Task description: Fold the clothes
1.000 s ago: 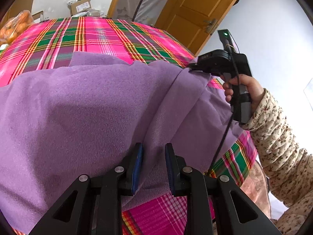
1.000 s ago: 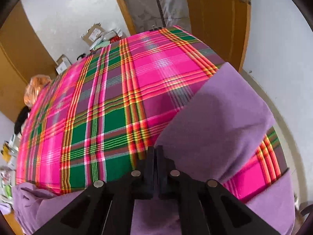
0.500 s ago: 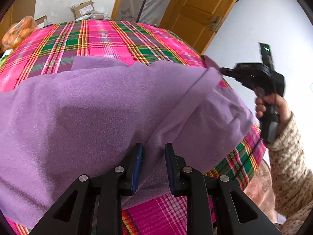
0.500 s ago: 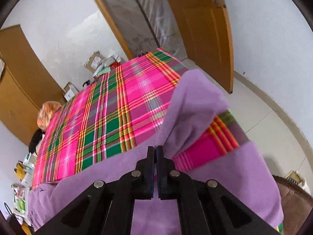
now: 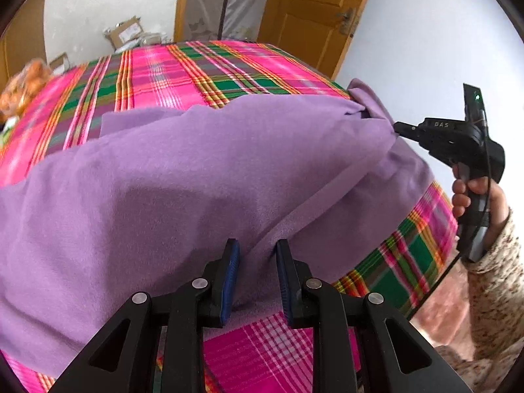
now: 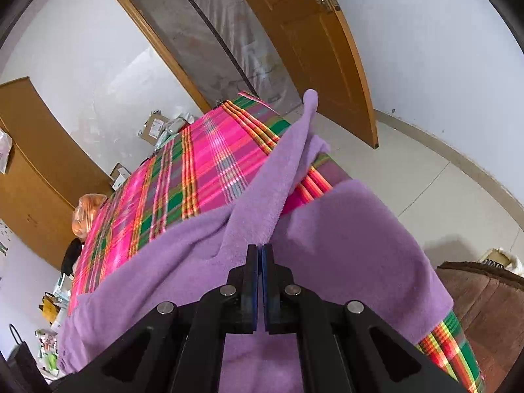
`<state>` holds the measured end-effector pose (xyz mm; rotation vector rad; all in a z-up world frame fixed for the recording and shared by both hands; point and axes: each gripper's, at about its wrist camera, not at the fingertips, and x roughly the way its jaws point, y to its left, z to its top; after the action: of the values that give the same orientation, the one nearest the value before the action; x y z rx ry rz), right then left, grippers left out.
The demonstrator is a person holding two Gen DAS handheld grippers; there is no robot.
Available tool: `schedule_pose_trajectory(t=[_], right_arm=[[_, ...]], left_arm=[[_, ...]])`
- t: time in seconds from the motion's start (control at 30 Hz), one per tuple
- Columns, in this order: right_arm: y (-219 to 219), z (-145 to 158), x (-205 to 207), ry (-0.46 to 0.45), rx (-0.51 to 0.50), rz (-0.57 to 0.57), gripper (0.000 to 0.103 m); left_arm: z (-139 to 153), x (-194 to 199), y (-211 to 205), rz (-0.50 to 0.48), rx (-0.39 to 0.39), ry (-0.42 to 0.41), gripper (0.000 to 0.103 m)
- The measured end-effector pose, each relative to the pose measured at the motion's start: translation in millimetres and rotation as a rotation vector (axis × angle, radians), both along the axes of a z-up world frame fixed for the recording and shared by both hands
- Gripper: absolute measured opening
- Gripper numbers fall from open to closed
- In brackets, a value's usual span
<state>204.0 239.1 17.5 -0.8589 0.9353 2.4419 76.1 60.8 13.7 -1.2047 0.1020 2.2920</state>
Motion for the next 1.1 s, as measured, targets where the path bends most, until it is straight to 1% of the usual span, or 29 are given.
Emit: schedule_pose_trajectory(t=[0.13,0.27,0.3,0.33,0.37,0.4,0.43,0.5,0.67,0.8,0.87,0.9,0.93,1.0,1.03,1.1], right_arm=[[4,-7,5,0.011,-0.027,0.008,0.002],[11,-12,4,0.019,-0.059,0.016,0.005],[14,-14,4,0.024,-0.076,0.013,0.010],[18,-15,4,0.033,-0.093,0.011,0.023],[21,-15,4,0.051,-0.107,0.009,0.030],[25,-15,4,0.065,-0.114,0.005,0.042],[27,-13,3,0.076,-0.116,0.003,0.044],[31,-11,-2,0.090,-0.112,0.010,0.044],[41,-13,-22,0.036,-0.111,0.035,0.044],[49,-19,-31,0.035,-0.135,0.028,0.044],[52,-22,-33,0.047,-0.150,0.017,0.038],[53,-22,-33,0.053,-0.155,0.018,0.028],[52,-21,-33,0.052,-0.147,0.022,0.021],[51,-19,-34,0.051,-0.131,0.032,0.012],[50,-18,-34,0.050,-0.124,0.037,0.008],[49,-16,-34,0.051,-0.106,0.044,0.005]], left_arm=[[-3,-1,7,-0.012,-0.023,0.003,0.023],[-4,1,13,-0.023,-0.021,0.001,0.023],[-3,2,13,-0.023,-0.022,0.001,0.023],[-3,3,14,-0.024,-0.023,0.002,0.023],[-2,3,15,-0.026,-0.024,0.004,0.023],[-3,4,17,-0.028,-0.027,0.005,0.023],[-3,4,19,-0.029,-0.031,0.007,0.023],[-3,4,21,-0.031,-0.037,0.009,0.023],[-3,4,26,-0.038,-0.049,0.018,0.023],[-3,3,31,-0.052,-0.072,0.034,0.023],[-4,2,33,-0.056,-0.080,0.038,0.023],[-4,2,34,-0.058,-0.084,0.042,0.023],[-4,2,35,-0.061,-0.088,0.045,0.023],[-4,3,36,-0.062,-0.092,0.050,0.023],[-4,3,37,-0.061,-0.091,0.051,0.023],[-3,2,34,-0.054,-0.059,0.041,0.023]])
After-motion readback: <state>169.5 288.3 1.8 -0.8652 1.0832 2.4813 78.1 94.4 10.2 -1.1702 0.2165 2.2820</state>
